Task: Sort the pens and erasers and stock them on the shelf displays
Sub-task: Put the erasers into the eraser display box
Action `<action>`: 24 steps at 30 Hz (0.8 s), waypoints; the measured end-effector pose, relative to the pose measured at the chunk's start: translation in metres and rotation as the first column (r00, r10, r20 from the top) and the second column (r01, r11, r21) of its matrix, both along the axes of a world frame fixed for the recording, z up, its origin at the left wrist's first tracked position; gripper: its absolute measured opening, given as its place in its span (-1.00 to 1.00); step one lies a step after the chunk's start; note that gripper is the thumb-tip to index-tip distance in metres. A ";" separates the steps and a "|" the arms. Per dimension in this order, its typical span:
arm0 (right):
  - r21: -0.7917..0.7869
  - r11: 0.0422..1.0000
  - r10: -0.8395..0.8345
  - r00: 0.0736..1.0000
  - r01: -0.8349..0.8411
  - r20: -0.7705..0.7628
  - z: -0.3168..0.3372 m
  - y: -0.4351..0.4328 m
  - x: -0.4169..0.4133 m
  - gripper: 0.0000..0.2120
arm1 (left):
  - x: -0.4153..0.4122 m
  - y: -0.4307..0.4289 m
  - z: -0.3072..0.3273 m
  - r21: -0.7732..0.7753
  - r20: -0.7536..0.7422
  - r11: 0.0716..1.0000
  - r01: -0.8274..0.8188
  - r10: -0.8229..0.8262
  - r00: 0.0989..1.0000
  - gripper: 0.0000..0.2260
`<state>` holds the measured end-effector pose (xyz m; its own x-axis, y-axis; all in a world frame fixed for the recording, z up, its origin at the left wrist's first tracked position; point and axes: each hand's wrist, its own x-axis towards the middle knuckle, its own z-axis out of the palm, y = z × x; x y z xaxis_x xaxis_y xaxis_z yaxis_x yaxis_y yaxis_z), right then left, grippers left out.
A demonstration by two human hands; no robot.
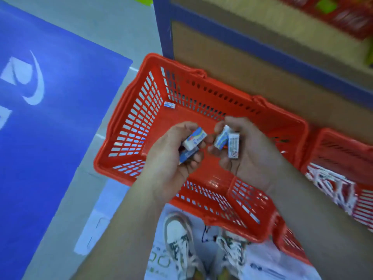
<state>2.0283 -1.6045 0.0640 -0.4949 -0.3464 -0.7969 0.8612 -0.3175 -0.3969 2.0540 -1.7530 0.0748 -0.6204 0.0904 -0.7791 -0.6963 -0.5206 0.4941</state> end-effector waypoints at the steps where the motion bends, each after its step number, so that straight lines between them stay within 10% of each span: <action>1: 0.100 0.994 0.049 0.998 -0.044 -0.046 0.021 -0.001 0.006 -0.81 | 0.005 0.004 0.024 -0.006 -0.017 1.000 0.003 -0.003 1.000 -0.81; 11: 0.251 0.967 0.129 0.946 -0.053 -0.296 0.227 0.024 0.054 -0.89 | 0.040 0.043 0.213 -0.367 -0.122 0.929 0.055 -0.106 0.987 -0.79; 24: 0.293 0.903 -0.187 0.901 0.314 -0.391 0.383 0.100 0.072 -0.91 | 0.033 0.089 0.375 -0.120 -0.267 0.914 0.387 -0.405 0.875 -0.76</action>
<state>2.1003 -1.5048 0.4468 -0.7926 0.0878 -0.6034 0.5580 -0.2945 -0.7759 2.0874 -1.6642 0.4498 -0.7357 0.3324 -0.5902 -0.6656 -0.1934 0.7208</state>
